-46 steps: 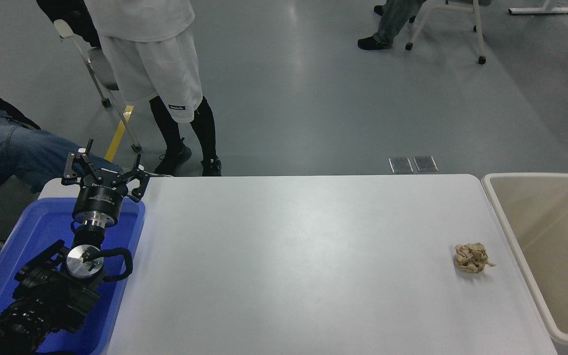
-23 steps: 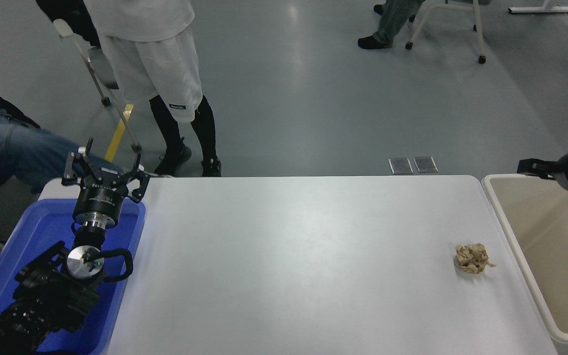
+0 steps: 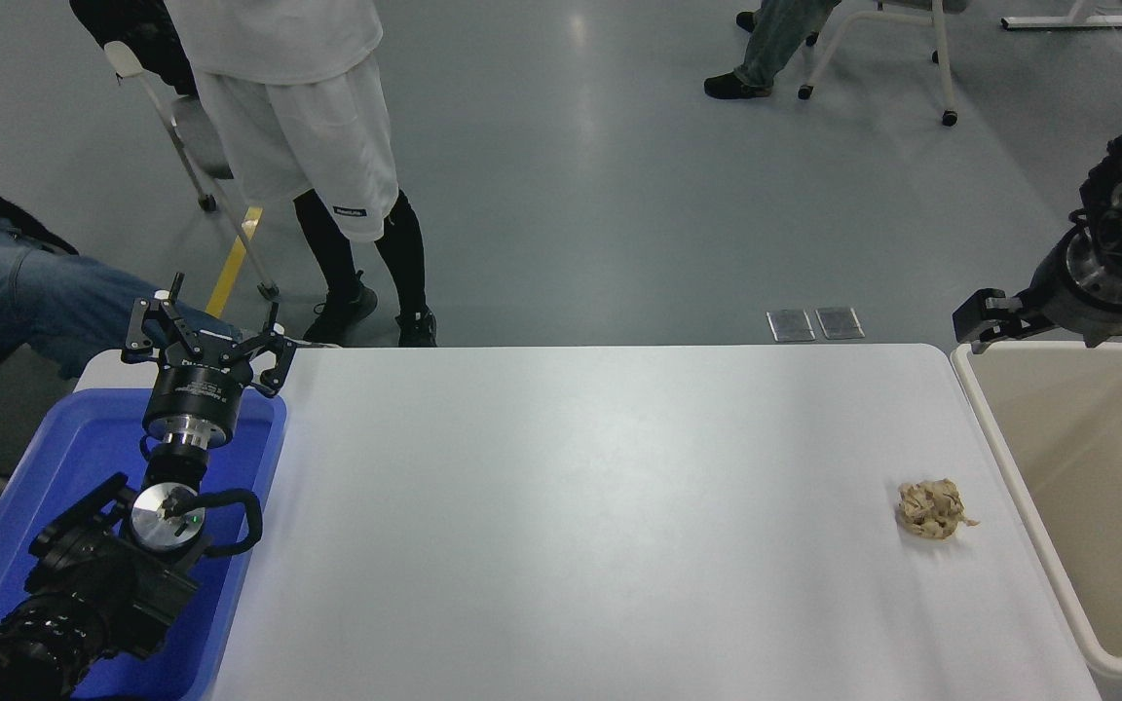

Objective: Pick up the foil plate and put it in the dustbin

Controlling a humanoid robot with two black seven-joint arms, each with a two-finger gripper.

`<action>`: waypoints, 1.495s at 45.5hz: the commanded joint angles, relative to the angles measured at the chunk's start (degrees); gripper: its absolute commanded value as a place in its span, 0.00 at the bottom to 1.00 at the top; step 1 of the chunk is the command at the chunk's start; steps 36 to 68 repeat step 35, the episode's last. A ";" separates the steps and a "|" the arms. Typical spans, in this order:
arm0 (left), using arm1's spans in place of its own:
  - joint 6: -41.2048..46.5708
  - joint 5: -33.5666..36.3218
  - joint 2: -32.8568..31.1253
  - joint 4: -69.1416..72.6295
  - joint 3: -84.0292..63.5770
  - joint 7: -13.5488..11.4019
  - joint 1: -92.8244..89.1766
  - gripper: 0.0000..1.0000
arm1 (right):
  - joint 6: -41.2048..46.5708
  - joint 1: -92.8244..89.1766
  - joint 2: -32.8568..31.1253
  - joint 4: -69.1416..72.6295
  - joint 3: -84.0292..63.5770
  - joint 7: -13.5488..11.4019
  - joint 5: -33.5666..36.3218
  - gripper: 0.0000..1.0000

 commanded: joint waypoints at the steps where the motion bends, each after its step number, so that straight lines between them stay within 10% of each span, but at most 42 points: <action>1: 0.05 -0.01 0.00 0.00 0.00 0.04 0.00 0.99 | 6.84 3.48 2.02 0.87 2.94 0.12 5.18 1.00; 68: 0.05 -0.01 0.00 0.00 0.00 0.04 -0.09 0.99 | 6.84 8.31 4.75 1.14 3.55 -0.23 -0.26 1.00</action>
